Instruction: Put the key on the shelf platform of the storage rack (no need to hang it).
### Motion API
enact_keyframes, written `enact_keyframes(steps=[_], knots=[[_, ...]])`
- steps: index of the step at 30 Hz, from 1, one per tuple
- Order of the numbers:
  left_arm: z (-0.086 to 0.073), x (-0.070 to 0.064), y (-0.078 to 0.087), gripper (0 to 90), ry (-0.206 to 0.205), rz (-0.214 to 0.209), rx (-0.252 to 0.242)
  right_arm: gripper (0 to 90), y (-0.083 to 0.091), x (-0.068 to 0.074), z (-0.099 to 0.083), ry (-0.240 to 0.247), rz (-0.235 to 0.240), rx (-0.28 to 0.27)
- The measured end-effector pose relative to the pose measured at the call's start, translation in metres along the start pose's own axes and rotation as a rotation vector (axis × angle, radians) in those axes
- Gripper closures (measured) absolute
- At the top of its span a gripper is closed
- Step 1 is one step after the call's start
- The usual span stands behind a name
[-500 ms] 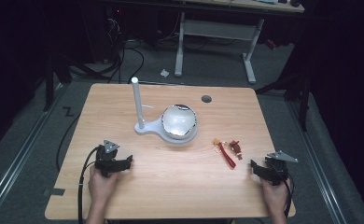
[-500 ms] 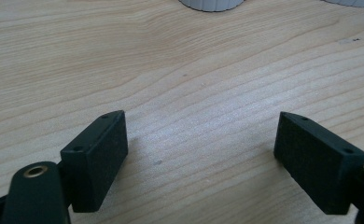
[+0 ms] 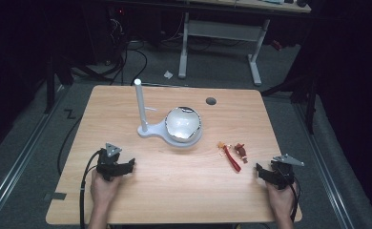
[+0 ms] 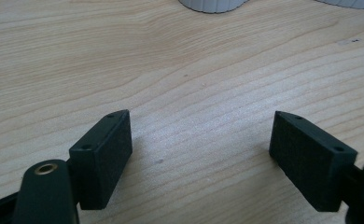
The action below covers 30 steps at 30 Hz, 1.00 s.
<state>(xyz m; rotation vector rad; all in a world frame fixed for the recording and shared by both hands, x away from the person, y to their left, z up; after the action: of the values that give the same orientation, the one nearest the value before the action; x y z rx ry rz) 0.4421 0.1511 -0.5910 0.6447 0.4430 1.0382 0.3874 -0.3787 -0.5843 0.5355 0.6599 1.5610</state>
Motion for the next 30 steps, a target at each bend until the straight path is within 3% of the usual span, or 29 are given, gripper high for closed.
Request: enact_keyframes(steps=[21, 30], knots=[[0.0, 0.0, 0.0, 21.2, 0.001, -0.002, 0.0, 33.3, 0.0, 0.0003, 0.0, 0.003, 0.007, -0.002], [0.0, 0.0006, -0.0002, 20.4, 0.005, 0.002, 0.001, 39.6, 0.0016, 0.0014, 0.0001, 0.004, 0.011, 0.004]])
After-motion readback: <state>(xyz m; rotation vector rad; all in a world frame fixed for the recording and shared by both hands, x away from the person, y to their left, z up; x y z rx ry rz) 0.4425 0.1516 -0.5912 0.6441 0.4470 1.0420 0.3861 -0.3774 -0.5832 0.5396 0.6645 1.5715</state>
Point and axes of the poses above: each handheld gripper's, and its own axes: y roughly backward along the jaws, z roughly out of its top, x roughly to its left, the point moved 8 cm from there along -y, roughly forward along the jaws, and after that the axes turned 2 degrees about -z, right-handed, at the moved point
